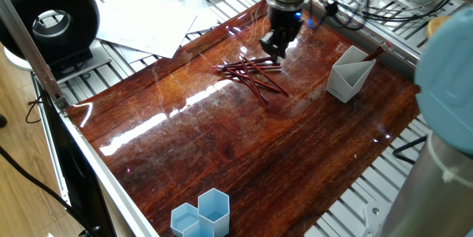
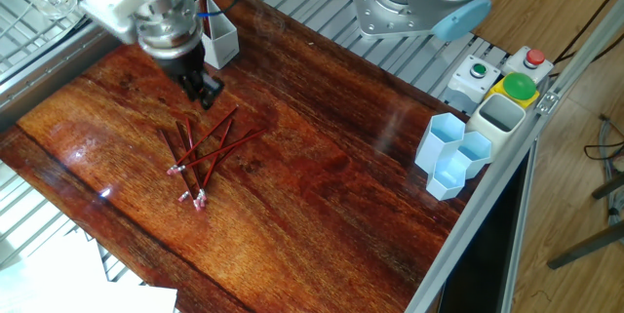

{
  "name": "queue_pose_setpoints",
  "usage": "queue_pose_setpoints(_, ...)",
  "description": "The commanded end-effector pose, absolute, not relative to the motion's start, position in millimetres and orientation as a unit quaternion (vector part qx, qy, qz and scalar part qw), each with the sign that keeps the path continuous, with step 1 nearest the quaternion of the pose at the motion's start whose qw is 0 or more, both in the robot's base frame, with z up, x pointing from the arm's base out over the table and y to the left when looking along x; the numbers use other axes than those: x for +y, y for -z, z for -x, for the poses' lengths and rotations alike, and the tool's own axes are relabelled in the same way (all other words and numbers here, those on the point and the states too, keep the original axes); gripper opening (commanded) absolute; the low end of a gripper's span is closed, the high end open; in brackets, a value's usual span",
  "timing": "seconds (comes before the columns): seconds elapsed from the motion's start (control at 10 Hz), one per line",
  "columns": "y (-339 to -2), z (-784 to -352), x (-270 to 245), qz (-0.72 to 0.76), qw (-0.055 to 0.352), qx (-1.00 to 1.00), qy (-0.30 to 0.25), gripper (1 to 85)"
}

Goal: Put the pen into the pen holder

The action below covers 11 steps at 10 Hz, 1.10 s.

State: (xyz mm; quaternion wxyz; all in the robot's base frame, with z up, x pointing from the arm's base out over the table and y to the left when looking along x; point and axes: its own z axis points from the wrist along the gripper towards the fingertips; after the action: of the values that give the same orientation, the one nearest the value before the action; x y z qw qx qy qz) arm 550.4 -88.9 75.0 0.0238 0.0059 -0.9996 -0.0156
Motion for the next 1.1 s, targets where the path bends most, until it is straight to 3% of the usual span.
queue_pose_setpoints(0.0,-69,-584,-68,0.011,0.029,-0.999,0.019,30.0)
queue_pose_setpoints(0.8,-36,-593,-74,0.02,0.024,-0.999,0.028,27.0)
queue_pose_setpoints(1.0,-32,-584,-73,0.014,0.047,-0.998,0.029,27.0)
